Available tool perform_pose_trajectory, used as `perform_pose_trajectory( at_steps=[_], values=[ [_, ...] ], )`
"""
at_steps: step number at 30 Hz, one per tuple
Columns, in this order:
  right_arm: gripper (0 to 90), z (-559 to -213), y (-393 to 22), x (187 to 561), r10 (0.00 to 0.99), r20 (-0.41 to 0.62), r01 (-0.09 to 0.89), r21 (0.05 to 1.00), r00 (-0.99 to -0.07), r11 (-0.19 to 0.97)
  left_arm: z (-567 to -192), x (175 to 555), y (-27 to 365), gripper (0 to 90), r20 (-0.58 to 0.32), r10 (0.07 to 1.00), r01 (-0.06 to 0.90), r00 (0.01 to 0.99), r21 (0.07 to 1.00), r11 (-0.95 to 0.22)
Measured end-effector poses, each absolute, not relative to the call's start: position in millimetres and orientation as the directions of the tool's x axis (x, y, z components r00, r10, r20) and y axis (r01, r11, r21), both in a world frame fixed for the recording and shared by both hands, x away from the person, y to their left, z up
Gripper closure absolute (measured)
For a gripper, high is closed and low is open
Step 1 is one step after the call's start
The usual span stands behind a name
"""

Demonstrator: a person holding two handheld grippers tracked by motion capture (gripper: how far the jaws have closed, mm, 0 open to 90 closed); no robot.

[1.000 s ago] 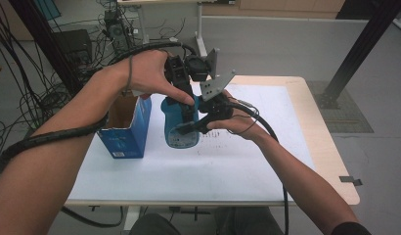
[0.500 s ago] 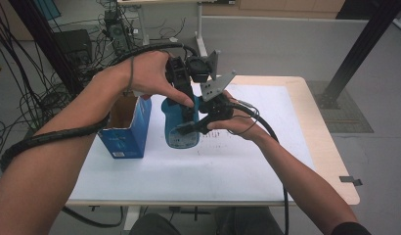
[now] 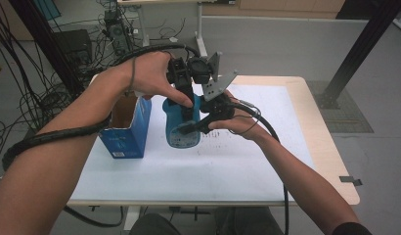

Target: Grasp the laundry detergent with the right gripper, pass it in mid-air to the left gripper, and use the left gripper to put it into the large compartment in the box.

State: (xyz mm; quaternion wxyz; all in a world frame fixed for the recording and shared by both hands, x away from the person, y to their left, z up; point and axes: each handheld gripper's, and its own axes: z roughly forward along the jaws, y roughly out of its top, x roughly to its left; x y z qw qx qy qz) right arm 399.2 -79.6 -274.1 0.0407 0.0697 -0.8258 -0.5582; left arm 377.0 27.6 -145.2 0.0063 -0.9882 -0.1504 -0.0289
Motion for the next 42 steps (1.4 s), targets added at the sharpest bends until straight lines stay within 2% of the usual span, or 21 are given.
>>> perform_pose_trajectory(
  at_steps=[42],
  values=[
    [43.9,-275.3,-77.2,398.4,-0.162,-0.032,-0.092,0.923,-0.986,0.373,-148.0,374.6,26.4,35.7,0.073,0.293,0.296,0.953,-0.030,-0.955]
  ],
)
